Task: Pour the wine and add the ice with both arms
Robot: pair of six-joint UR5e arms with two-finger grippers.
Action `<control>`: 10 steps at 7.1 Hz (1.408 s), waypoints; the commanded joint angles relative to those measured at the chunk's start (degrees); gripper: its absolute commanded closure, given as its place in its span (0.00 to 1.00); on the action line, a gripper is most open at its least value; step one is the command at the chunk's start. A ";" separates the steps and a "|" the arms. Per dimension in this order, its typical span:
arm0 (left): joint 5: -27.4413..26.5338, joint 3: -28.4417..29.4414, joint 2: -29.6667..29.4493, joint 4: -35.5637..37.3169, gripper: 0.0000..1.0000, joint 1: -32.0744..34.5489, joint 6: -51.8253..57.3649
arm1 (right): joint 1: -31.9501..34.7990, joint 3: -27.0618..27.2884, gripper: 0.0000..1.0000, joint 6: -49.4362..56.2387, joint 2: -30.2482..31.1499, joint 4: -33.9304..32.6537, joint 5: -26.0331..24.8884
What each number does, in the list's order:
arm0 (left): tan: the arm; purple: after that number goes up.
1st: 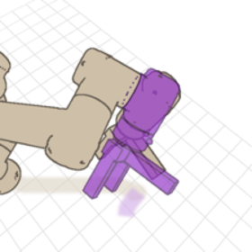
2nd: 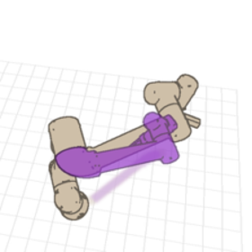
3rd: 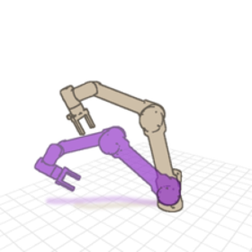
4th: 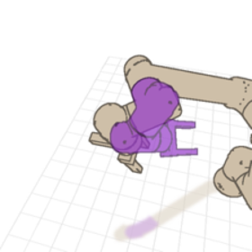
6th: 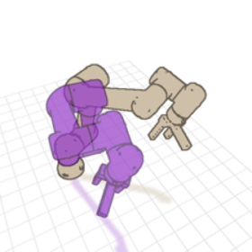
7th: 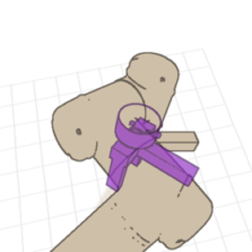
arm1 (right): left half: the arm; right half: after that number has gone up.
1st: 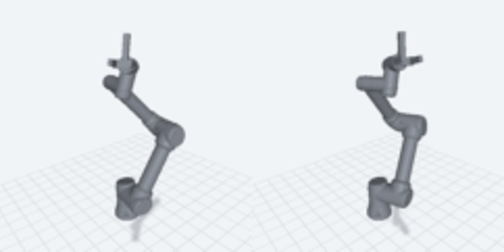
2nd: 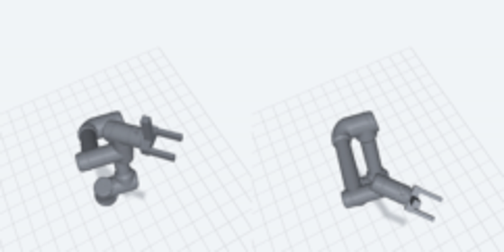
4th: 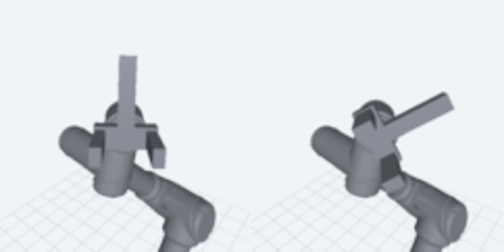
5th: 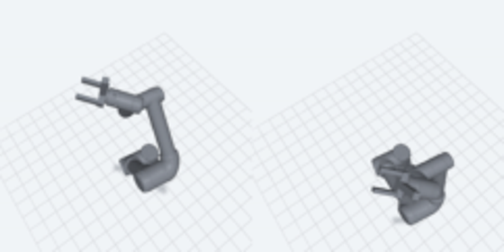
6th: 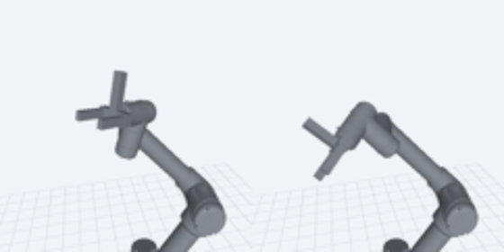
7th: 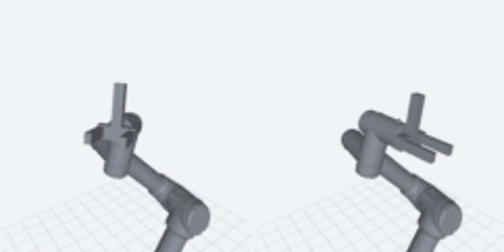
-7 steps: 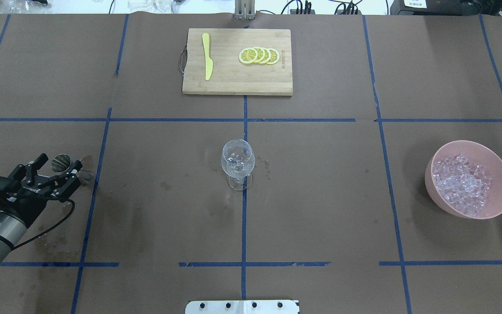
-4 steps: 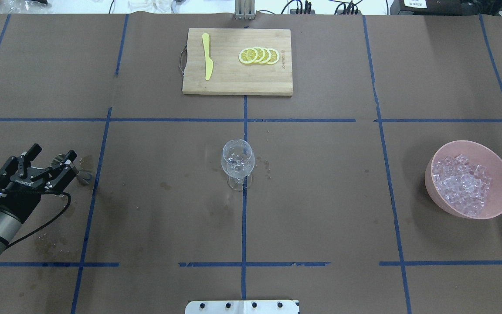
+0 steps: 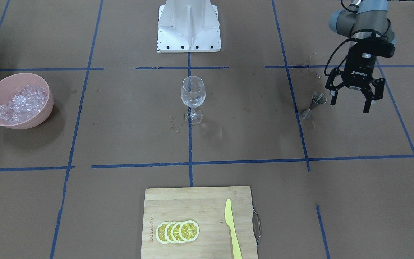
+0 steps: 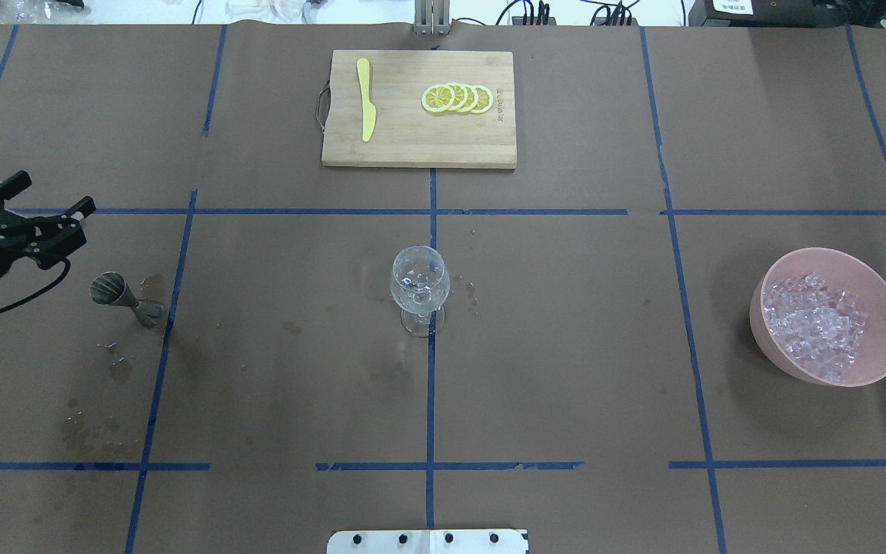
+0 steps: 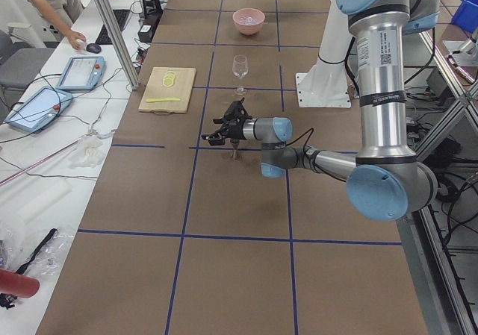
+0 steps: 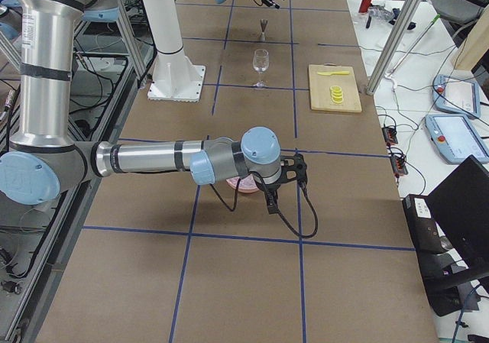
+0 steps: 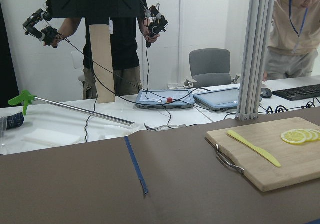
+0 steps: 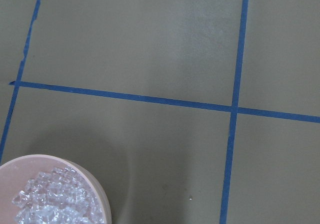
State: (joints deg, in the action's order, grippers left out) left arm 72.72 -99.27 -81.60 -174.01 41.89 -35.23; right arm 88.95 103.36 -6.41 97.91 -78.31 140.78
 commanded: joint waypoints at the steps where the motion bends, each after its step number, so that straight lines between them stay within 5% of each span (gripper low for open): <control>1: 30.96 0.12 -2.94 13.98 0.00 23.58 12.93 | 0.00 0.43 0.00 0.17 0.00 0.09 -0.15; 3: 42.12 -0.48 -6.62 32.15 0.00 38.72 27.70 | 0.00 0.87 0.00 0.17 0.00 0.53 -2.51; 5: 49.05 0.47 -5.42 46.49 0.00 44.47 42.30 | 0.00 0.87 0.00 0.44 -0.09 0.53 -2.61; 8: 50.15 0.22 -1.73 72.06 0.00 47.05 44.02 | -1.48 2.62 0.00 0.97 0.08 0.09 -2.52; 10: 59.51 -0.39 1.24 81.94 0.00 48.73 44.02 | -6.83 3.42 0.00 0.18 0.08 0.00 -3.66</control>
State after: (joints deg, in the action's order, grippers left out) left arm 127.26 -98.92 -82.37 -98.57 89.89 8.72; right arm 85.12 106.33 -5.95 97.98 -78.25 137.89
